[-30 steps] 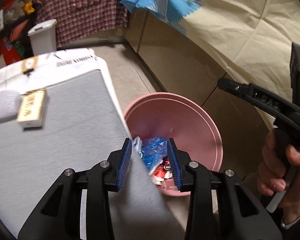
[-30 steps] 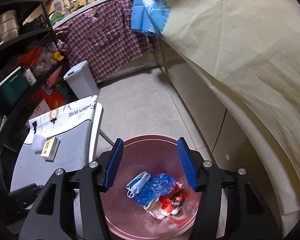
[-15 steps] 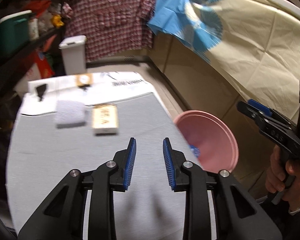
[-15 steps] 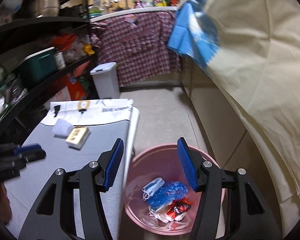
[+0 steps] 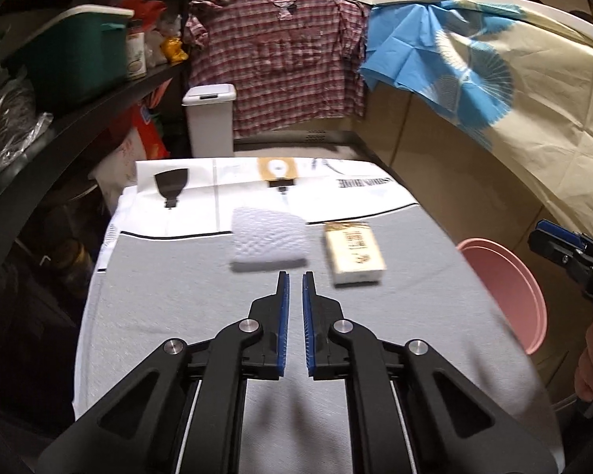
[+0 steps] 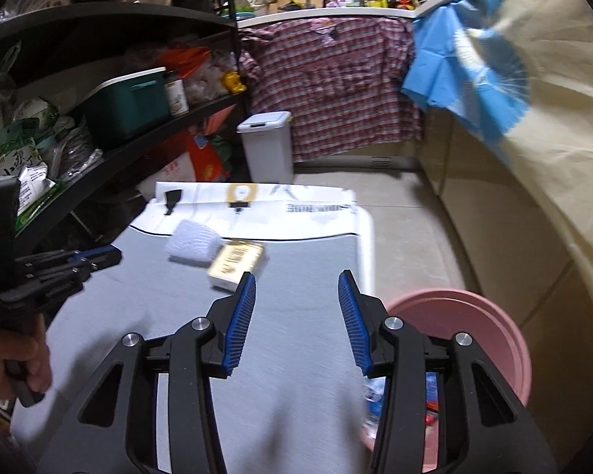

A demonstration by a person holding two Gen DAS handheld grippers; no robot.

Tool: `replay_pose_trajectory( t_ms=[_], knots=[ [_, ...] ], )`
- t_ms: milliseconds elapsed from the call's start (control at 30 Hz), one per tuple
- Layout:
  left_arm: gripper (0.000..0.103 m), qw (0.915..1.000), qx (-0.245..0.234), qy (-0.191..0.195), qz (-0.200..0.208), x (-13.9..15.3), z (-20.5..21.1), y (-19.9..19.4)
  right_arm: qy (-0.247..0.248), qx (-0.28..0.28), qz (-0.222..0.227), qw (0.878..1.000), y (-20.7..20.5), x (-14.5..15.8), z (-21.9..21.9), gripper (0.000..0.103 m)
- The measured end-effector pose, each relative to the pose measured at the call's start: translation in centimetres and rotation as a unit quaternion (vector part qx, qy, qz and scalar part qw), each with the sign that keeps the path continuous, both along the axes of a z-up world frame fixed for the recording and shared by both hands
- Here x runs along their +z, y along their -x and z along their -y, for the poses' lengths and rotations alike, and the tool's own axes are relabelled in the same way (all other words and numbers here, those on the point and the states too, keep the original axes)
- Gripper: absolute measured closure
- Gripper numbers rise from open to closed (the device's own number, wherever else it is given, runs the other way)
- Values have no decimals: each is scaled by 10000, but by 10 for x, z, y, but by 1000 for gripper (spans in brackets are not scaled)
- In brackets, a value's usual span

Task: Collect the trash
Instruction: 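Move both open tools to the bubble-wrap sleeve and tissue pack on the table, then grasp the cream tissue pack with the right tool while the left tool grasps the bubble wrap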

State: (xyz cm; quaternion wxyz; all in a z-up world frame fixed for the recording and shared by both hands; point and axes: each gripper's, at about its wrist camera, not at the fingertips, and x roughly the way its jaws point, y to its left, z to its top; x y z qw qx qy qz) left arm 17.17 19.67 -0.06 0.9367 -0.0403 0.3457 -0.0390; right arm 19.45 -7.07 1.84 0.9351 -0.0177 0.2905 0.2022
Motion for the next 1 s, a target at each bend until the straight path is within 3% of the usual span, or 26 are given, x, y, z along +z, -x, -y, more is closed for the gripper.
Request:
replay_pose_trajectory(
  t_ms=[200,333,500,633,700,800,1000],
  knots=[
    [96,9997,125,222,-15,-16,-25,-19,188,243,-24,9995,-15,-22,-59,58],
    [96,9995,94,279,-73,-29,-33,-30,182,152,-123,9996,-32,-39,-80,45],
    [96,9984,197,495,-171,-41,-46,-45,89,-84,-552,9984,-64,-66,-92,39],
    [79,9971,308,662,-228,-47,-54,-61,127,-2,-662,9977,-81,-79,-103,25],
    [75,9966,334,703,-259,-49,-57,-68,210,-48,-793,9966,-91,-86,-107,25],
    [75,9953,354,836,-342,-56,-60,-80,62,-160,-895,9958,-100,-88,-104,24],
    [75,9935,153,1011,-499,-68,-54,-100,253,-46,-1058,9941,-105,-93,-110,27]
  ],
)
